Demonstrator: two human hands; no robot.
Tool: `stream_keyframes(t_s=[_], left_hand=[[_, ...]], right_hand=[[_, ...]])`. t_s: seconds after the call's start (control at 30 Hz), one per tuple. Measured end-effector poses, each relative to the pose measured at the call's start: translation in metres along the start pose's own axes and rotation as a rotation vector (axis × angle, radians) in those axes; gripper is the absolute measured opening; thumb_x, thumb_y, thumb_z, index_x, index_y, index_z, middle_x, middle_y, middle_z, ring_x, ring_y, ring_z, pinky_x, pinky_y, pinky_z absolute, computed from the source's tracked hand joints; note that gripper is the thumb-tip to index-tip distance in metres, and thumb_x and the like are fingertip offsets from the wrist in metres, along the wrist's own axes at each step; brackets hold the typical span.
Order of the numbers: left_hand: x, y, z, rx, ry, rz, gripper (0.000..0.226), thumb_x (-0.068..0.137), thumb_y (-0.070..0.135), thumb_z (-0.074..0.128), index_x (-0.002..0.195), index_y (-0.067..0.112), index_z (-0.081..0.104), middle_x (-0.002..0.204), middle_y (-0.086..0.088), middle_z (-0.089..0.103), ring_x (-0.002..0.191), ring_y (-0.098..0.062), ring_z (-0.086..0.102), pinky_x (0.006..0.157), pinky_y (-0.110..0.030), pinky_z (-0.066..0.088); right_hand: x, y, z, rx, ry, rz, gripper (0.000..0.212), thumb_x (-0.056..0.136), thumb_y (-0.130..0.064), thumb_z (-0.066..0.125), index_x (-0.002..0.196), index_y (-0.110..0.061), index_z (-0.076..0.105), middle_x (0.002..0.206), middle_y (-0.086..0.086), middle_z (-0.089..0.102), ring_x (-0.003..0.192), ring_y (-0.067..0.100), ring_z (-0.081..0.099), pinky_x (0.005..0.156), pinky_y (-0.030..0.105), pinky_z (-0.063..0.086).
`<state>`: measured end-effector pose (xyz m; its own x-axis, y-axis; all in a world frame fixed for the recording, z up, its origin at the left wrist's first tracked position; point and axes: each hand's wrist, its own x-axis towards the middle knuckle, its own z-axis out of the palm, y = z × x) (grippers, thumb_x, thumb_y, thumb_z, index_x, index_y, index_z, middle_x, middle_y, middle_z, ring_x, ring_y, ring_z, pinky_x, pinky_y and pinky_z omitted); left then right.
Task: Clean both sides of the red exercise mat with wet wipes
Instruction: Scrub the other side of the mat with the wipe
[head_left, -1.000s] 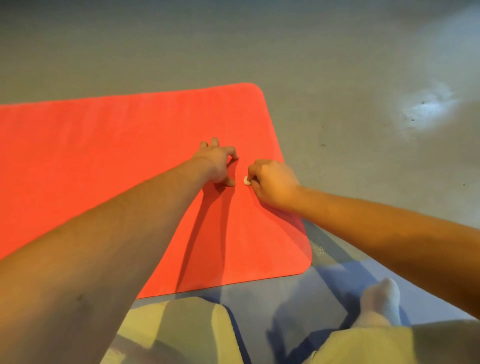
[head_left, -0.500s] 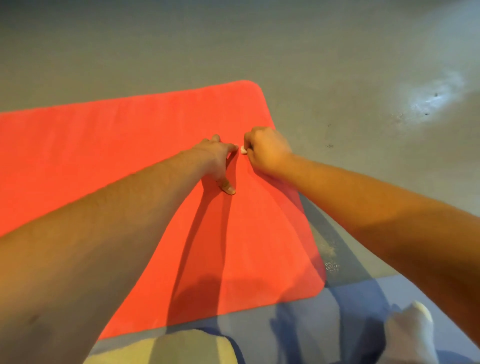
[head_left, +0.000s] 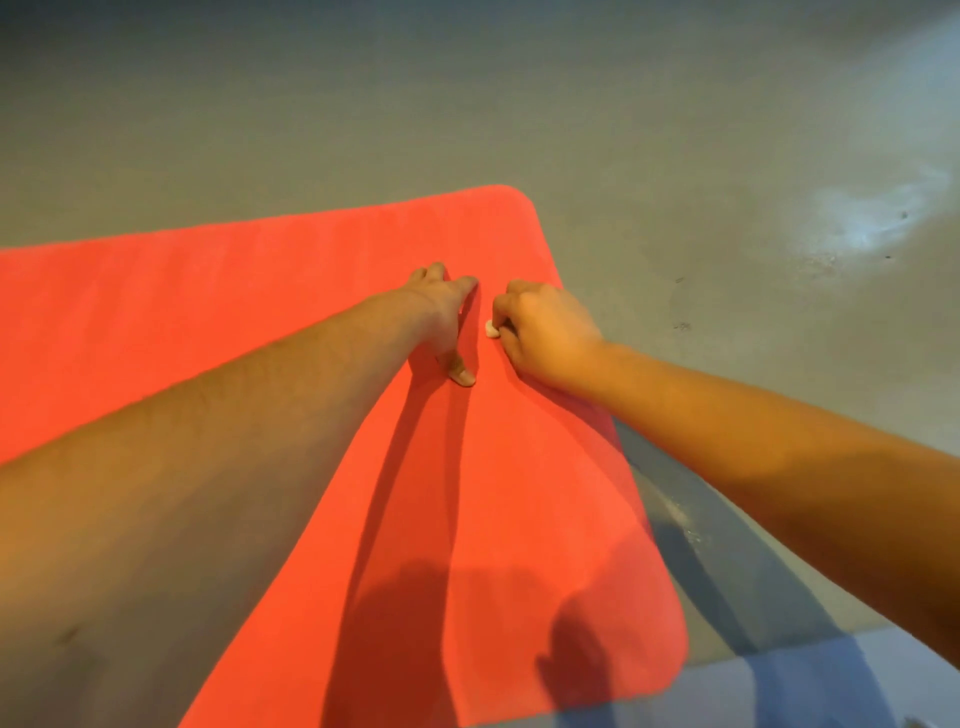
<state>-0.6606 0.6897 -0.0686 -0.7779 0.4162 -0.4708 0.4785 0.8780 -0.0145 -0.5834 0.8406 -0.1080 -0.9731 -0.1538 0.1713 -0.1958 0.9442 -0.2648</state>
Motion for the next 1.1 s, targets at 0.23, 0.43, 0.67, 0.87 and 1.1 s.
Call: stream_keyframes(t_s=[0.23,0.43,0.67,0.87,1.1], left_hand=[[0.013,-0.002,-0.018,0.054,-0.008,0.001,0.114,0.054,0.07,0.092,0.151,0.031,0.045,0.137,-0.01,0.048,0.125,-0.034,0.057,0.102,-0.04,0.052],[0.023,-0.002,0.002,-0.112,0.397,-0.047,0.032,0.096,0.04,0.052,0.122,0.026,0.066,0.128,-0.008,0.059,0.121,-0.034,0.059,0.093,-0.041,0.049],[0.042,-0.004,0.055,-0.166,0.873,-0.02,0.018,0.083,0.029,0.053,0.094,0.017,0.059,0.099,-0.008,0.057,0.097,-0.032,0.053,0.07,-0.045,0.043],[0.058,-0.01,0.064,-0.245,0.842,0.002,0.046,0.087,0.05,0.049,0.125,0.027,0.061,0.126,-0.005,0.054,0.12,-0.028,0.048,0.096,-0.047,0.044],[0.063,-0.012,0.063,-0.229,0.718,0.033,0.077,0.085,0.082,0.038,0.148,0.039,0.051,0.16,-0.006,0.04,0.148,-0.028,0.033,0.121,-0.055,0.025]], right_hand=[[0.074,0.01,0.0,-0.067,0.006,0.172,0.02,0.088,-0.015,0.057,0.1,-0.01,0.072,0.108,0.014,0.066,0.099,0.037,0.063,0.073,0.038,0.046],[0.034,0.008,0.001,-0.045,-0.002,0.048,0.015,0.09,-0.02,0.057,0.092,-0.012,0.07,0.1,0.01,0.066,0.092,0.036,0.064,0.066,0.038,0.042],[0.075,0.037,0.013,0.078,0.072,0.117,0.011,0.085,-0.018,0.06,0.087,-0.019,0.071,0.097,0.006,0.069,0.091,0.033,0.065,0.069,0.036,0.048],[0.177,0.066,0.012,-0.019,0.072,0.216,0.015,0.089,-0.022,0.065,0.098,-0.014,0.074,0.108,0.014,0.072,0.1,0.036,0.067,0.077,0.035,0.051],[0.196,0.072,0.012,0.009,0.06,0.249,0.016,0.088,-0.022,0.065,0.098,-0.015,0.075,0.107,0.013,0.072,0.1,0.036,0.067,0.076,0.034,0.05]])
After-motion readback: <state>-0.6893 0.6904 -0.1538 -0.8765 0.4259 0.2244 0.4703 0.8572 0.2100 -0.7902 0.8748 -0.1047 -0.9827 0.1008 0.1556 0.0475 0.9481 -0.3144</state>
